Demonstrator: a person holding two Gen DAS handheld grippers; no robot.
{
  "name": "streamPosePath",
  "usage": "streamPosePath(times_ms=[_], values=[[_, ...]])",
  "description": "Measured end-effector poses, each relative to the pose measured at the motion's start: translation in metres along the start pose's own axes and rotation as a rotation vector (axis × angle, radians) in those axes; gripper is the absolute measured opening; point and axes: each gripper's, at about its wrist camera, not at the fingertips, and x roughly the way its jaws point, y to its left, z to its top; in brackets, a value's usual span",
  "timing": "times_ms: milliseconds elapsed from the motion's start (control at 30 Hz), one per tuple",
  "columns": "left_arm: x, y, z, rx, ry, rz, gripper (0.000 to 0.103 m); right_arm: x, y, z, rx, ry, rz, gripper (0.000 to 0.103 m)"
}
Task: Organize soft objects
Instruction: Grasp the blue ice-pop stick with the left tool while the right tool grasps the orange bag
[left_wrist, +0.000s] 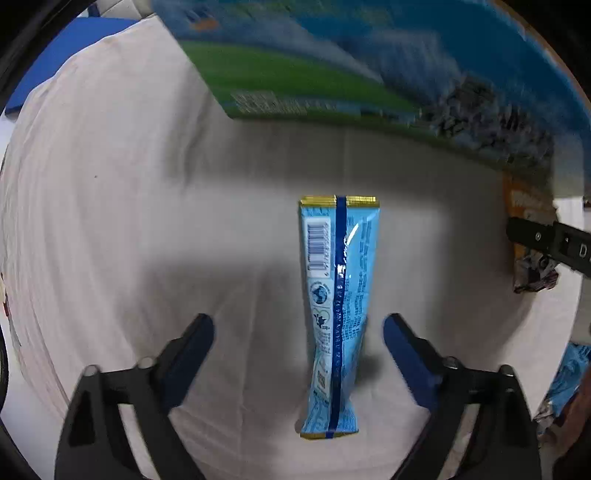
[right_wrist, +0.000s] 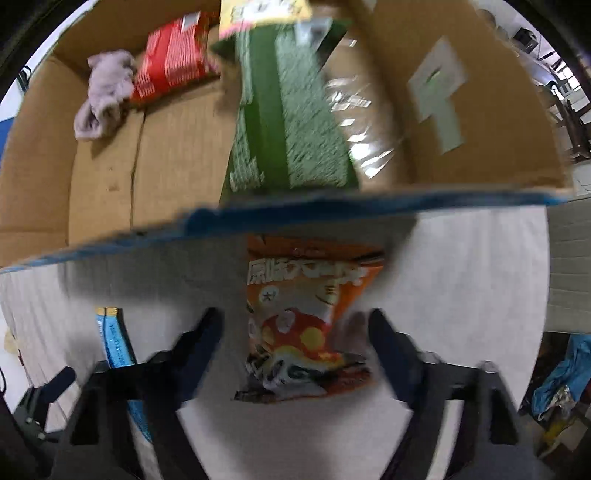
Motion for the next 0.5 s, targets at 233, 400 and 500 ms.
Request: streamPosePath(times_ms=[233, 400, 500], values=[[0.010, -0.009, -0.004, -0.025, 0.003, -0.026, 0.049, 0.007, 0.000, -0.023, -0.060, 0.029, -0.022, 0.056], [0.002, -0.024, -0.013, 0.005, -0.024, -0.007, 0.027, 0.011, -0.006, -0.058, -0.087, 0.082, -0.013, 0.055], [0.000, -0.036, -0.018, 0.017, -0.022, 0.004, 0.020, 0.016, -0.007, -0.080, -0.098, 0.109, -0.011, 0.054]])
